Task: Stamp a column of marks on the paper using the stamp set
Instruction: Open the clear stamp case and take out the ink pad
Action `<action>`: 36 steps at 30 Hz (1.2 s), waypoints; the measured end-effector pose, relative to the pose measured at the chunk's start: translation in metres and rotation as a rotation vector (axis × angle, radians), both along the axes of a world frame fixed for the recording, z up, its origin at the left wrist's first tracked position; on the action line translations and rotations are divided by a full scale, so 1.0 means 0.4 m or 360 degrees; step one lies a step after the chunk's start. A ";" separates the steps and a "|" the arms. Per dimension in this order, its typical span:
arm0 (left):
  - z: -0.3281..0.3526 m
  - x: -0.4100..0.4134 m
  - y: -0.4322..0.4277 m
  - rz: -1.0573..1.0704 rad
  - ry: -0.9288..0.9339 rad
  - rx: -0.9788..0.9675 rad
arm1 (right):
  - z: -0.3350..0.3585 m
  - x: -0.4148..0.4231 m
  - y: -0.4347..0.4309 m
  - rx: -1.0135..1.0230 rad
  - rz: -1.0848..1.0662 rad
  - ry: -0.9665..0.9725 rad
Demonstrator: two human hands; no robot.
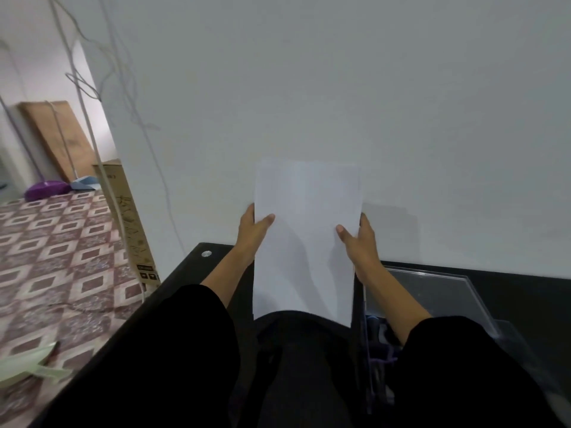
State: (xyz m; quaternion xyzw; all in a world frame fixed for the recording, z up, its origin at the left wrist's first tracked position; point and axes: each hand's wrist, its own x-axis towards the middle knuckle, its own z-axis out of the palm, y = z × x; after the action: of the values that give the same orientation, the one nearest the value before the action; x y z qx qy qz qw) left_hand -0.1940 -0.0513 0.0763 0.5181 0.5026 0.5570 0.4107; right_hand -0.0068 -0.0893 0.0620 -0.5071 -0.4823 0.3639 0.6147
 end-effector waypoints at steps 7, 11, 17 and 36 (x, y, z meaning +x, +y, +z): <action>0.014 -0.005 -0.067 0.0015 -0.0047 -0.0052 | 0.012 -0.005 -0.060 0.0004 0.0055 -0.0214; -0.037 -0.003 -0.094 0.0067 0.0185 -0.0250 | -0.044 0.006 -0.082 -0.0280 0.0055 -0.0519; -0.040 -0.003 -0.128 0.0095 0.0489 -0.0209 | -0.065 0.020 -0.124 -0.0270 -0.0009 -0.0646; 0.081 -0.096 -0.370 -0.0043 0.0600 -0.0197 | 0.073 0.015 -0.380 -0.0483 0.0092 -0.0756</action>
State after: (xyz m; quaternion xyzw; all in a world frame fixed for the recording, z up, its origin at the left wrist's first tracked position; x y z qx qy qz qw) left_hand -0.2325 -0.1992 0.1088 0.5937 0.5968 0.4126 0.3479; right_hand -0.0009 -0.2413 0.0911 -0.6503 -0.5672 0.3203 0.3909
